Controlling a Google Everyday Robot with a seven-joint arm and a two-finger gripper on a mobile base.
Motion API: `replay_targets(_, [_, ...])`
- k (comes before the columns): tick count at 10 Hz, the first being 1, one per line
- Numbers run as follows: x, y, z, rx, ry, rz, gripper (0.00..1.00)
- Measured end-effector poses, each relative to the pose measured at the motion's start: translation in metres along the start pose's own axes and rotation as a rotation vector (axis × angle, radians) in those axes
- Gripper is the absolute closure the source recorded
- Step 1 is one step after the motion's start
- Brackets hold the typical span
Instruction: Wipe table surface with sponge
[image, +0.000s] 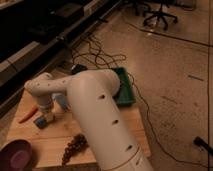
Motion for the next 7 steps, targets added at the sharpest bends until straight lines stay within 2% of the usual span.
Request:
replay_targets(1, [0.0,0.001,-0.001,0.0,0.005,-0.011,1.0])
replay_targets(4, [-0.033,0.008,-0.009,0.013,-0.004,-0.075,1.0])
replay_targets(5, [-0.036,0.013,-0.012,0.017,0.0,-0.086,1.0])
replay_targets(7, [-0.045,0.029,-0.01,0.008,-0.006,-0.101,1.0])
